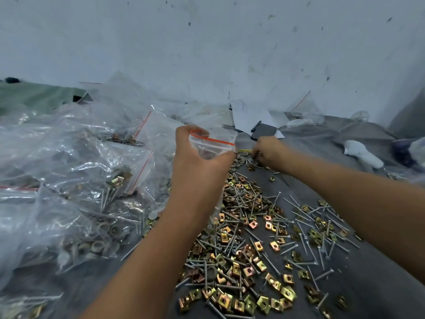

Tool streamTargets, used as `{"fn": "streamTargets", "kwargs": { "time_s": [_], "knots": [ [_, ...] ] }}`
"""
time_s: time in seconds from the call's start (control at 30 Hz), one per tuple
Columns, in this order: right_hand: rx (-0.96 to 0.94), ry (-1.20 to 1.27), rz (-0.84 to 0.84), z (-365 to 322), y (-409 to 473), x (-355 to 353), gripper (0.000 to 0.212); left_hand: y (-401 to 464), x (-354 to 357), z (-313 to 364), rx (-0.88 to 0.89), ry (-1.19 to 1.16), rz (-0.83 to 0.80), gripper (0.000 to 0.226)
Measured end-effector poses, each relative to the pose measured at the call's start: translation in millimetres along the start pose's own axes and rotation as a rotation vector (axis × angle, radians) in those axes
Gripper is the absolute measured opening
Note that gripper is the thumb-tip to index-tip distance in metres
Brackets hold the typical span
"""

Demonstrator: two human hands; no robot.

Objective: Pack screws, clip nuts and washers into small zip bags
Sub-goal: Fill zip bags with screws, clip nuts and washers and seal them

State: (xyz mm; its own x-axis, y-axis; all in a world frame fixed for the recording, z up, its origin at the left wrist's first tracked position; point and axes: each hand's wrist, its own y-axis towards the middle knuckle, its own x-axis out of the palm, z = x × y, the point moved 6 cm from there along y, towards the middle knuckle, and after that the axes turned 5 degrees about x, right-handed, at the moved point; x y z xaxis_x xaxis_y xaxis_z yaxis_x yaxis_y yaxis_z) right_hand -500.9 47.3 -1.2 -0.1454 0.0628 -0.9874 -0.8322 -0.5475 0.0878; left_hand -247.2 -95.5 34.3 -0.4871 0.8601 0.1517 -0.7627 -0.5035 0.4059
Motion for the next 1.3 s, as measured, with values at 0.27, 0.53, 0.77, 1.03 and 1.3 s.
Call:
{"fn": "streamTargets", "kwargs": {
  "time_s": [0.27,0.53,0.77,1.03,1.3],
  "knots": [
    [0.192,0.134,-0.077,13.4,-5.6,2.3,0.026,-0.5,-1.2,-1.1,-0.024,0.015,-0.035,0.047],
    [0.261,0.353,0.138,10.4,-16.0,-15.7,0.017,-2.5,5.5,-1.6,-0.05,0.131,-0.103,0.051],
    [-0.228,0.89,0.644,-52.4,-126.8,-132.8,0.018,-10.2,19.9,1.2,-0.028,0.249,-0.26,0.058],
    [-0.238,0.513,0.346,-91.0,-176.1,-162.7,0.021,-14.7,22.9,6.6,0.06,0.302,-0.254,0.058],
    [0.16,1.159,0.277,-72.9,-201.2,-114.6,0.044,-15.1,11.3,0.7,0.054,0.312,-0.061,0.073]
  ]
}}
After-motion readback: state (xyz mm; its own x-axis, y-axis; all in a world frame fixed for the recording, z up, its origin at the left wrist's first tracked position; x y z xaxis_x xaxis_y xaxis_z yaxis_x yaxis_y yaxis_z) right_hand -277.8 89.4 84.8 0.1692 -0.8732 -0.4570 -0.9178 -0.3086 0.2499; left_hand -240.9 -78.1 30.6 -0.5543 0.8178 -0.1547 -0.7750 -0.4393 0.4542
